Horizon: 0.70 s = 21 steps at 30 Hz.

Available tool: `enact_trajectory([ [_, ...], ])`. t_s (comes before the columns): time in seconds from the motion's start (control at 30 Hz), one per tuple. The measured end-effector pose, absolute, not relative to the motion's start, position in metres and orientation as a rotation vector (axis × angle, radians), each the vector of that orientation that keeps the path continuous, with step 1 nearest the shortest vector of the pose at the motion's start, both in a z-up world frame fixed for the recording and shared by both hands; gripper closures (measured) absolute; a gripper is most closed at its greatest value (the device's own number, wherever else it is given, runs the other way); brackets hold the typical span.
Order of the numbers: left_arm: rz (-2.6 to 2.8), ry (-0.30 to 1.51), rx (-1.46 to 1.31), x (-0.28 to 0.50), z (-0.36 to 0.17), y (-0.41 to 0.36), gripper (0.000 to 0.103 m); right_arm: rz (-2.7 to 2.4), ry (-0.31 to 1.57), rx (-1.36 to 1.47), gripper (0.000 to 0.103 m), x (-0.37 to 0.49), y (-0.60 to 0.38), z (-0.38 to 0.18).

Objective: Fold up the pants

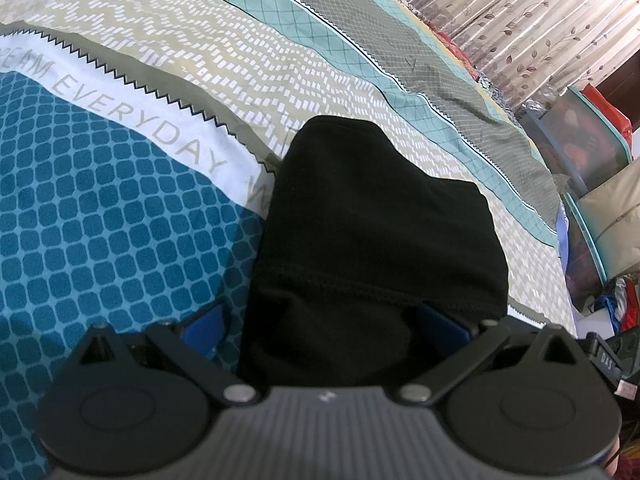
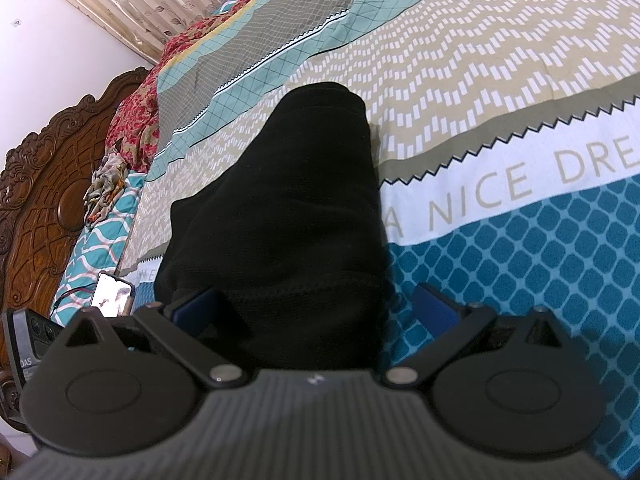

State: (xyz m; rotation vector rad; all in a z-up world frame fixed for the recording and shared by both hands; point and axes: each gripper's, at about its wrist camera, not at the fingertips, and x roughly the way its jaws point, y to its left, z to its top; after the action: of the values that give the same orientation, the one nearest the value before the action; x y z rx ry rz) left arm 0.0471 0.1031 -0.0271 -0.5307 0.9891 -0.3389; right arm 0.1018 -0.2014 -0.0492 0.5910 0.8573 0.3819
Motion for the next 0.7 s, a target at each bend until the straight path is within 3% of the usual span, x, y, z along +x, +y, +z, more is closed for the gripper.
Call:
enact_trajectory([
  [0.7,-0.35,0.982,-0.53,0.0507,-0.0307,0.1056,0.0,0.382,0.856,0.591,0.0,0.1015,-0.2009,-0.0492],
])
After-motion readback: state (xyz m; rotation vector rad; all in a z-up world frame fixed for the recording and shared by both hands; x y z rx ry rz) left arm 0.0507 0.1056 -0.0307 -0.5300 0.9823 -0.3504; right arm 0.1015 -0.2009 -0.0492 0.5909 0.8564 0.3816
